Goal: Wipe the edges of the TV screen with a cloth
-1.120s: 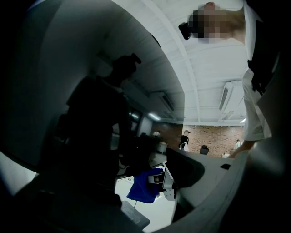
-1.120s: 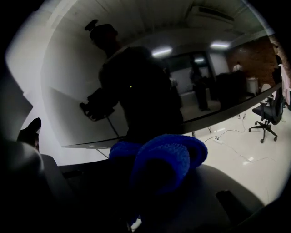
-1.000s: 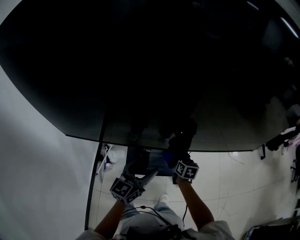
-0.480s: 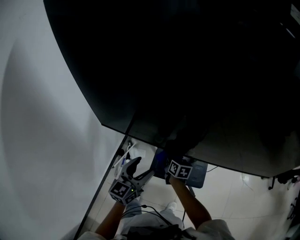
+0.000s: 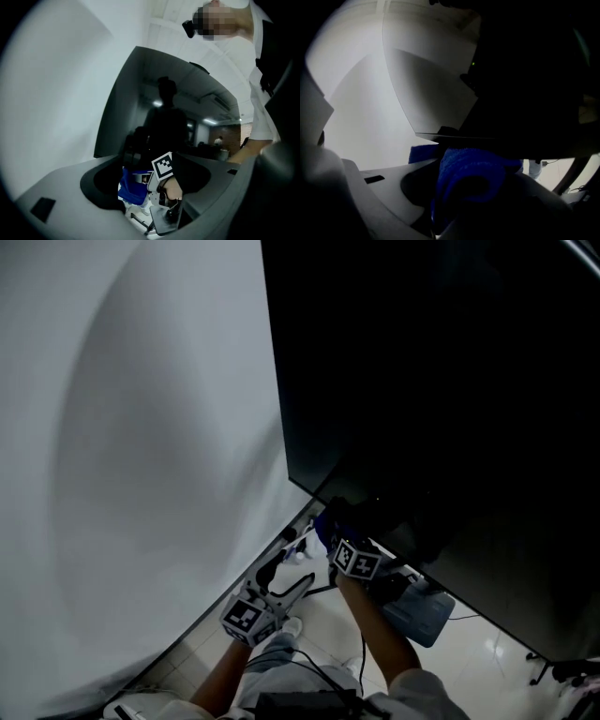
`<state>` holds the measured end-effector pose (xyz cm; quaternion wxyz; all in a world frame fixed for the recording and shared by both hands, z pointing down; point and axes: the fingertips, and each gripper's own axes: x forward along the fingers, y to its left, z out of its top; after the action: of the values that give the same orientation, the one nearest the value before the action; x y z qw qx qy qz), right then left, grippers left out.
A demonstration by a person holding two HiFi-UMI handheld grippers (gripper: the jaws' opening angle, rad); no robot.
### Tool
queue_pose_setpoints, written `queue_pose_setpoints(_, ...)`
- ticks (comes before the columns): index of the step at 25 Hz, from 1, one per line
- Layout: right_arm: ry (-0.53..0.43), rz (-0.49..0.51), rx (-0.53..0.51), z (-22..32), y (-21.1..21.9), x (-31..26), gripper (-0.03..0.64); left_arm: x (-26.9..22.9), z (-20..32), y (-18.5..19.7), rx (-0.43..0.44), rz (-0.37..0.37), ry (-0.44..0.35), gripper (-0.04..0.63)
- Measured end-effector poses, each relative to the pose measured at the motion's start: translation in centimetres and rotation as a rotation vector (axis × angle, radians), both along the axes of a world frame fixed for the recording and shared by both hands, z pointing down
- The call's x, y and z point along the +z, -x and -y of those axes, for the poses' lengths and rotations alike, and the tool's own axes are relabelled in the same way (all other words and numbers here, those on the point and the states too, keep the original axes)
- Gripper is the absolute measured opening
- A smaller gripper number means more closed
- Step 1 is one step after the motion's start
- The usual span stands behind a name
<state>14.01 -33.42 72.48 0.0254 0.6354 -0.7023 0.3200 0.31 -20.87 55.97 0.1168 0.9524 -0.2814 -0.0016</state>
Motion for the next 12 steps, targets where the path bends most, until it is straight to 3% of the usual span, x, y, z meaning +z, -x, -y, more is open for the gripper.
queue_pose_setpoints(8,0.008,0.049,-0.059,8.3,9.5,-0.3,0.084,-0.6,3.6,8.8,-0.173,-0.009,0.021,0.307)
queue_pose_setpoints(12,-0.005,0.085,-0.090,11.3,13.5,-0.8,0.084,0.9,4.4,12.6,-0.208,0.000,0.001,0.307)
